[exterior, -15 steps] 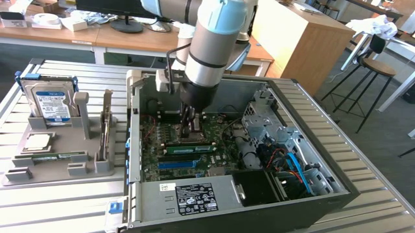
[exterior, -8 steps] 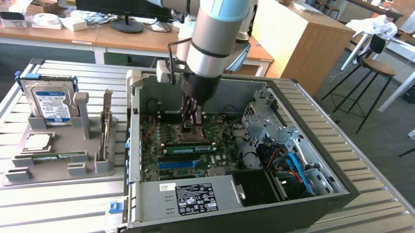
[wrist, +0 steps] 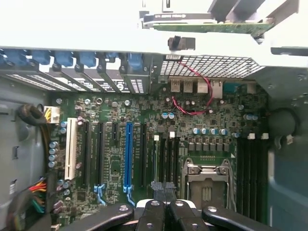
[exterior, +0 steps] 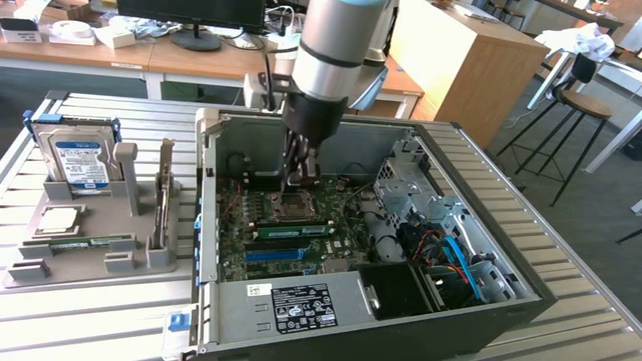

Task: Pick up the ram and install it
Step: 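Press down the ram until it locks into place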

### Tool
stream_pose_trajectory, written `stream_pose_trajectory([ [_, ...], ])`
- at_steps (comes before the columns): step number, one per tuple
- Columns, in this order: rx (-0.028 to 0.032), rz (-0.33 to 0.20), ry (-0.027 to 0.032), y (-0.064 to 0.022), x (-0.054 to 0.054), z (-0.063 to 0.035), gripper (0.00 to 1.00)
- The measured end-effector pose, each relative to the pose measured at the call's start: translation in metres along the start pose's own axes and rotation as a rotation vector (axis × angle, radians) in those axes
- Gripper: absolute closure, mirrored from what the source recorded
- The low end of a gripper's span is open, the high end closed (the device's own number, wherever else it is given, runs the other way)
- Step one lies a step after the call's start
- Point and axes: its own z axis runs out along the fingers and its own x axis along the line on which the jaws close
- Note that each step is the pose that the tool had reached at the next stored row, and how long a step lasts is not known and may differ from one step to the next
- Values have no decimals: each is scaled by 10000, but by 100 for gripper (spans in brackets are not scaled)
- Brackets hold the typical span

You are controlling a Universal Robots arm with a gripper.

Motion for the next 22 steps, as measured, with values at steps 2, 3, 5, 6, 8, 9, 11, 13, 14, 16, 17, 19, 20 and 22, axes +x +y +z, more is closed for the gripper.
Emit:
stream_pose_trajectory([
  [2,-1,0,2,3,-1,-53,90],
  [3,0,0,1,4,-2,-74,90],
  [5,-1,0,1,5,-2,-93,90],
  [6,0,0,0,6,-2,-96,90],
  [8,0,0,1,6,-3,-107,90],
  [9,0,0,1,7,-3,-115,90],
  [11,-1,0,1,7,-3,-127,90],
  [13,0,0,0,7,-3,-127,90],
  [14,0,0,0,7,-3,-127,90],
  [16,0,0,0,7,-3,-127,90],
  [17,0,-1,1,5,-3,-127,90],
  [19,-1,-1,2,-10,-2,-129,90],
  [20,-1,0,0,-23,-3,-130,90],
  [22,0,0,-4,-65,-2,-131,90],
])
